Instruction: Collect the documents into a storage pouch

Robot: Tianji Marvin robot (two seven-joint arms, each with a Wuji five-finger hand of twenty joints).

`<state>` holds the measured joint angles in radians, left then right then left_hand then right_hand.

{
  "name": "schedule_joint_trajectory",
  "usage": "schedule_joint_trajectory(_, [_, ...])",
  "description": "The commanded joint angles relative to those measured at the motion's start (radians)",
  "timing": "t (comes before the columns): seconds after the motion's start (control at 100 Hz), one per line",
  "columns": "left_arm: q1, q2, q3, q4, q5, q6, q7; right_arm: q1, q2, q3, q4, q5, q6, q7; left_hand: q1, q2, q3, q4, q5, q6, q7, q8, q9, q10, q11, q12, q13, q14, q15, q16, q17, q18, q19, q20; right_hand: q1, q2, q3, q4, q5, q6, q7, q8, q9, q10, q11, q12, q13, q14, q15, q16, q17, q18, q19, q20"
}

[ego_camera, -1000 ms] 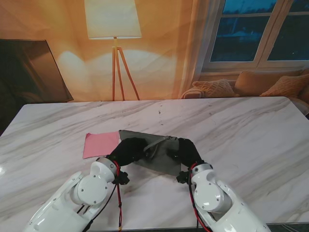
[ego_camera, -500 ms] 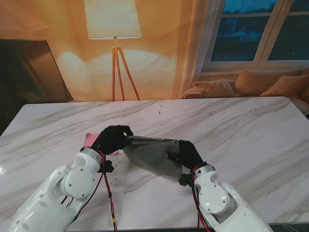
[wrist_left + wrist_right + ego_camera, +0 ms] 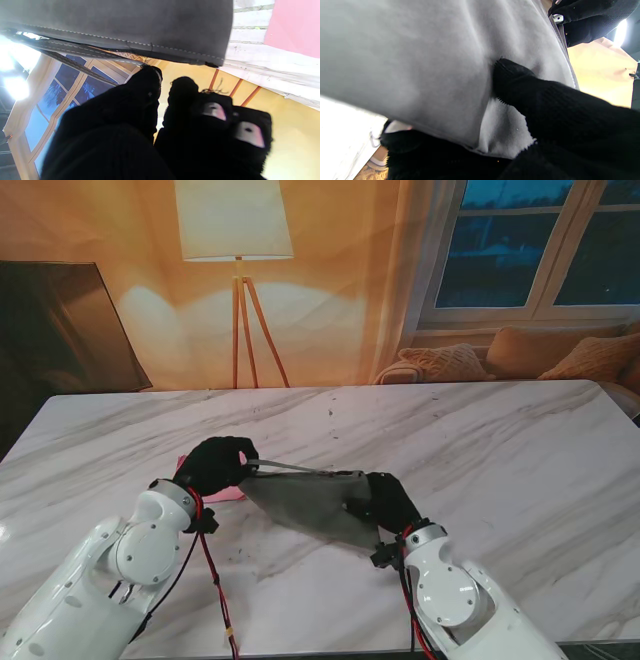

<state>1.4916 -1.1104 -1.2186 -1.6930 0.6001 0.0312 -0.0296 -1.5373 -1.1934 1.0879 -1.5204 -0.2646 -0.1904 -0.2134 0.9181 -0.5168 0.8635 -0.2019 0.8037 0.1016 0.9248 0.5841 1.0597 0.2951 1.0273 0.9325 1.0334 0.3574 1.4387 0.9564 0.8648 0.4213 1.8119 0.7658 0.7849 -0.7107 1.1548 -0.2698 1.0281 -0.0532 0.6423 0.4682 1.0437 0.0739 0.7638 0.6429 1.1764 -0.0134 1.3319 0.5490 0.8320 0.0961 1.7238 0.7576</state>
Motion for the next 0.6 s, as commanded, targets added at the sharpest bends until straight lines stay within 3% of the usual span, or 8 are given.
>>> schedule_joint_trajectory(0.0, [0.010,0.008,-0.020,-0.002,0.010,0.012,-0.018,-0.006,0.001,0.003,0.002,0.000,0.006,0.010,0.012,0.004,0.042,0.038,0.011,-0.032,0.088,0.029,0.040,0.001,0.030,-0.006,0.043,0.093,0.077,0.003,0.058,-0.175,0.135,-0.049,0.085,0.077,0.064,0.005,0.233,-0.078,0.244,0.109,0.032,-0.003,-0.008,0.007,0.064,-0.062,0.027,0.008,0.025,0.004,0.024,-0.010])
schedule_joint_trajectory(0.59, [0.130,0.023,-0.217,-0.073,0.146,0.026,-0.032,0.003,-0.010,0.020,0.014,-0.020,0.057,-0.041,0.019,0.010,0.028,0.038,0.008,-0.031,0.084,0.027,0.032,-0.001,0.022,-0.008,0.029,0.100,0.065,0.002,0.046,-0.175,0.132,-0.060,0.086,0.085,0.059,0.005,0.224,-0.070,0.238,0.113,0.030,0.009,-0.001,0.008,0.078,-0.069,0.024,0.010,0.046,0.009,0.014,-0.011])
